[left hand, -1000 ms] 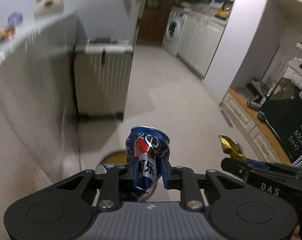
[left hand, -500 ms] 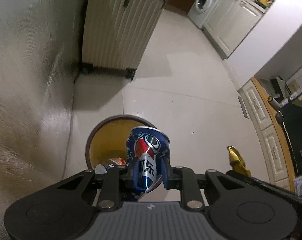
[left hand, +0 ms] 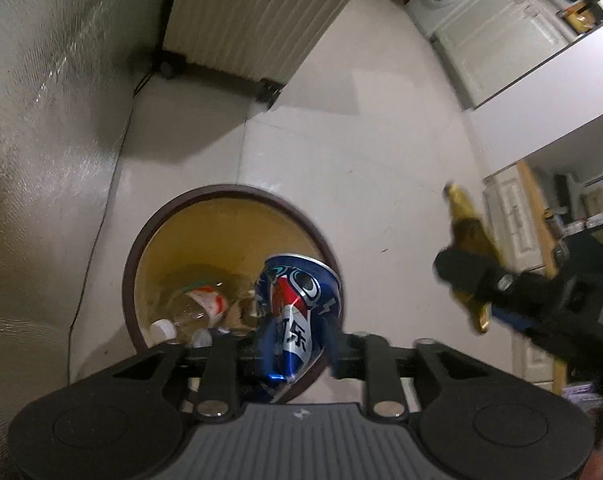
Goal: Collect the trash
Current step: 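Open the left tool to drop the can while the right tool drops the gold wrapper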
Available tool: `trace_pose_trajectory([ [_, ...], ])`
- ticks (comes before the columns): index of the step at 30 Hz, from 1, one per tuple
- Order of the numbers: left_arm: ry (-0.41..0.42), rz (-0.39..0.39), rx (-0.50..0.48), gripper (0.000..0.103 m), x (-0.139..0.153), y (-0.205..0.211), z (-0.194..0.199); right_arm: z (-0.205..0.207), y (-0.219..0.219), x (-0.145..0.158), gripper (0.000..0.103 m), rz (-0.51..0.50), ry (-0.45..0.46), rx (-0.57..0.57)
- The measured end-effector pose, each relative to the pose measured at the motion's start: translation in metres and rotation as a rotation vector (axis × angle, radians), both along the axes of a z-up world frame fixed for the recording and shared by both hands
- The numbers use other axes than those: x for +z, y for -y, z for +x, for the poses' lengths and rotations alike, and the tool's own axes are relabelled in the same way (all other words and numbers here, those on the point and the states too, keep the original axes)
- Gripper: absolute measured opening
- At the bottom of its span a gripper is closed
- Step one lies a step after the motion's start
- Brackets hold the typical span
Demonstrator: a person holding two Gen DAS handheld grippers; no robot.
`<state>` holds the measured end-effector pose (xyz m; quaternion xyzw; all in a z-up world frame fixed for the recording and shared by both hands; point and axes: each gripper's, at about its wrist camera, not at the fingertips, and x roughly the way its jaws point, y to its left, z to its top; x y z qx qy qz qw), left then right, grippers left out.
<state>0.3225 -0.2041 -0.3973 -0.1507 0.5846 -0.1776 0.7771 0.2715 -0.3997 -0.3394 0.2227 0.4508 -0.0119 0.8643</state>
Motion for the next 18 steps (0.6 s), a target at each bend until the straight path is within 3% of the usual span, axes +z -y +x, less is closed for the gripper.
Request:
trace_pose_trajectory([
  [1,-0.015,0.031,-0.007,0.064,-0.003,0.001,0.002,0.005,-0.002,-0.001,0.031,-0.005,-0.001,0.009],
  [3,-0.018,0.084,-0.027,0.075,-0.008,0.000,0.001,0.013,-0.006,-0.004,0.031,-0.010,-0.007,0.027],
  [12,0.021,0.275,-0.082,0.075,-0.014,-0.020,-0.022,0.033,-0.016,-0.038,0.032,0.009,-0.081,0.065],
  [13,0.015,0.285,-0.091,0.075,-0.014,-0.020,-0.025,0.035,-0.017,-0.042,0.035,0.023,-0.074,0.065],
  [14,0.010,0.287,-0.099,0.075,-0.016,-0.021,-0.025,0.035,-0.017,-0.046,0.052,0.044,-0.063,0.060],
  [16,0.006,0.290,-0.115,0.078,-0.017,-0.021,-0.028,0.035,-0.017,-0.051,0.076,0.043,-0.069,0.034],
  [18,0.010,0.300,-0.127,0.081,-0.017,-0.020,-0.031,0.029,-0.018,-0.055,0.078,0.012,-0.075,0.028],
])
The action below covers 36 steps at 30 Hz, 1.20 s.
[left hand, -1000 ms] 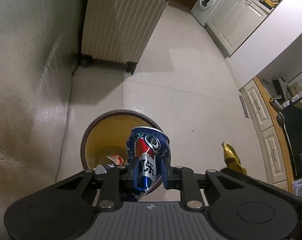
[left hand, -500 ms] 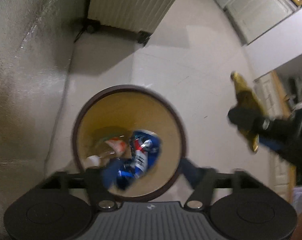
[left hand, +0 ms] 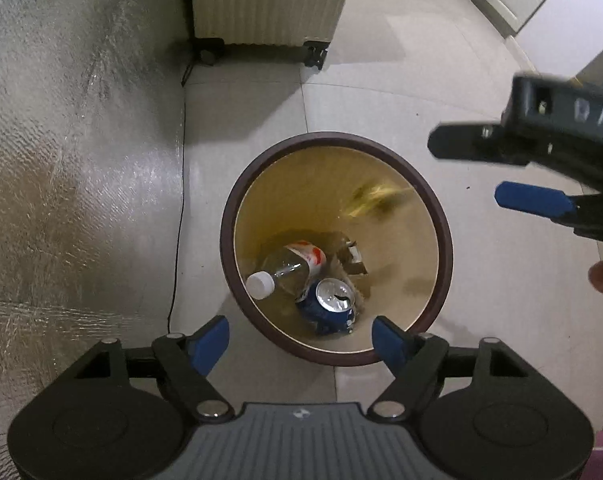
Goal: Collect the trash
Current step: 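Open the left tool to drop the can while the right tool drops the gold wrapper, then raise both open tools from the wastebasket back toward the table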
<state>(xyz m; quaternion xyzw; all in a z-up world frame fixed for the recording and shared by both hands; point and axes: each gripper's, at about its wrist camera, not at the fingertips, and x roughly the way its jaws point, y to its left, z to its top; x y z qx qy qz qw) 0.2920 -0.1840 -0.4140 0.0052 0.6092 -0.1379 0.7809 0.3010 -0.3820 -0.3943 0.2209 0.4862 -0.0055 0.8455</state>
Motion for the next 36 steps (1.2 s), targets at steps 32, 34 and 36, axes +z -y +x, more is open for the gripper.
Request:
trace_pose_trajectory([
  [32,0.097,0.027,0.005,0.102,0.059,-0.010,-0.027,-0.090,0.019,0.030,0.103,-0.147,-0.041,0.047],
  [34,0.112,0.033,0.008,0.103,0.066,-0.012,-0.031,-0.096,0.019,0.037,0.103,-0.164,-0.036,0.044],
  [36,0.124,0.041,0.012,0.103,0.072,-0.014,-0.036,-0.103,0.018,0.044,0.103,-0.173,-0.028,0.037],
])
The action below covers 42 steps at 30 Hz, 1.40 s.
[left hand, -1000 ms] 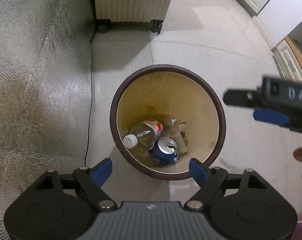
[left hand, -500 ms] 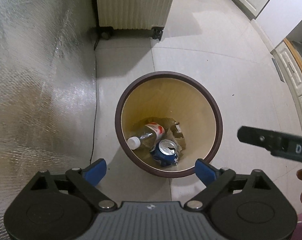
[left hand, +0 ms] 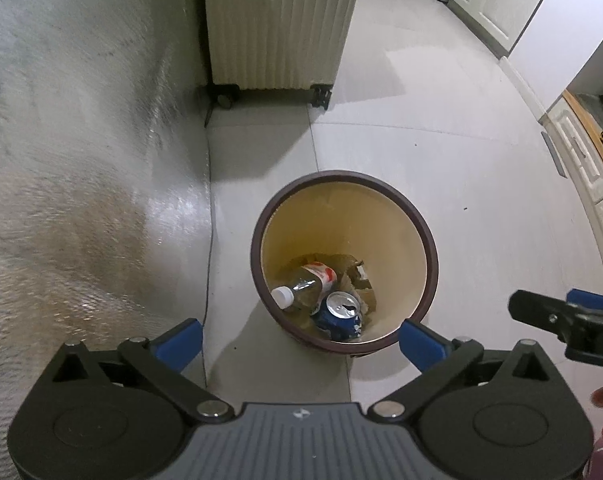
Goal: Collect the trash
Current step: 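Raise both open tools from the wastebasket back toward the table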
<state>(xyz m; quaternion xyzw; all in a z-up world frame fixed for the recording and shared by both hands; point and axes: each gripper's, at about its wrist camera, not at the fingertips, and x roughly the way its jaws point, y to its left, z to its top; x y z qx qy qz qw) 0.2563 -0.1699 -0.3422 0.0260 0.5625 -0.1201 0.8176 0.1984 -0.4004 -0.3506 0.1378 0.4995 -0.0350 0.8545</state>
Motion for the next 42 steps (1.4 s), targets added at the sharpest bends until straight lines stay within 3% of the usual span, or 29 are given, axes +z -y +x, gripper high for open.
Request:
trace_pose_trajectory([
  [23,0.113,0.005,-0.022,0.103,0.069,-0.019,-0.062,-0.079,-0.009,0.067,0.103,-0.080,0.070,-0.071],
  [42,0.401,-0.095,-0.041,0.103,0.199,-0.041,-0.141,-0.162,-0.023,0.182,0.103,-0.171,0.322,-0.114],
])
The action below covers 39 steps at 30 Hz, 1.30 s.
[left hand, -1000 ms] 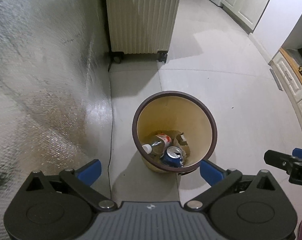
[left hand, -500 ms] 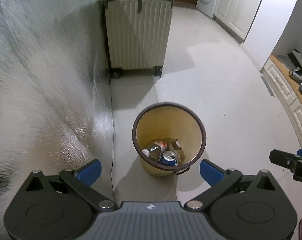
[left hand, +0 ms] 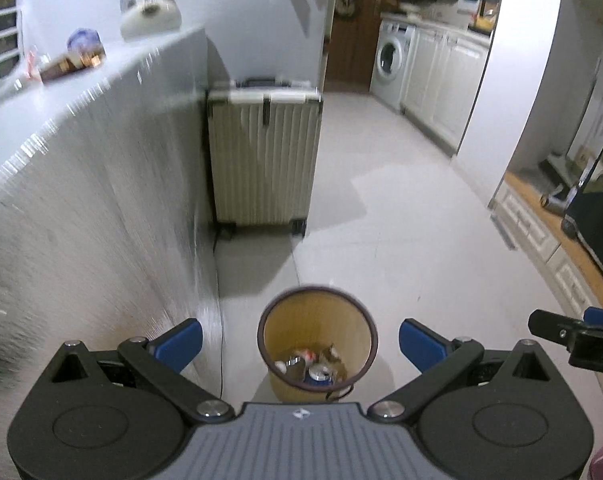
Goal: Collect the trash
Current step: 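Raise both open tools from the wastebasket back toward the table, then move both open tools over the clear bag and red snack packet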
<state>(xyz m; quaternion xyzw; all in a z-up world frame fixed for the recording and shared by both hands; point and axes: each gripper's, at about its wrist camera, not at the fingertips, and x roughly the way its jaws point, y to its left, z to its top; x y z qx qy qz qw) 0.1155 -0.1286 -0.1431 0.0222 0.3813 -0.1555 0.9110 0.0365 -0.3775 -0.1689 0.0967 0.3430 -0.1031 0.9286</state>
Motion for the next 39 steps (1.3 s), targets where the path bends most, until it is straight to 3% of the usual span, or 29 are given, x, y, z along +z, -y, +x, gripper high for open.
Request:
trace_pose_trajectory([
  [9,0.145,-0.085,0.013,0.103,0.074,-0.021,-0.036,-0.018,-0.024,0.078,0.103,-0.049,0.175,0.032],
  [15,0.267,-0.074,0.045,0.103,0.127,-0.051,-0.061,-0.021,-0.049,0.128,0.103,-0.090,0.285,0.099],
  [23,0.389,-0.054,0.177,0.103,0.198,-0.120,-0.079,-0.012,-0.093,0.190,0.103,-0.125,0.376,0.209],
  [31,0.468,-0.026,0.266,0.103,0.260,-0.183,-0.065,0.023,-0.143,0.246,0.103,-0.150,0.425,0.332],
  [39,0.477,0.013,0.331,0.103,0.305,-0.232,-0.002,0.093,-0.192,0.297,0.103,-0.145,0.453,0.452],
])
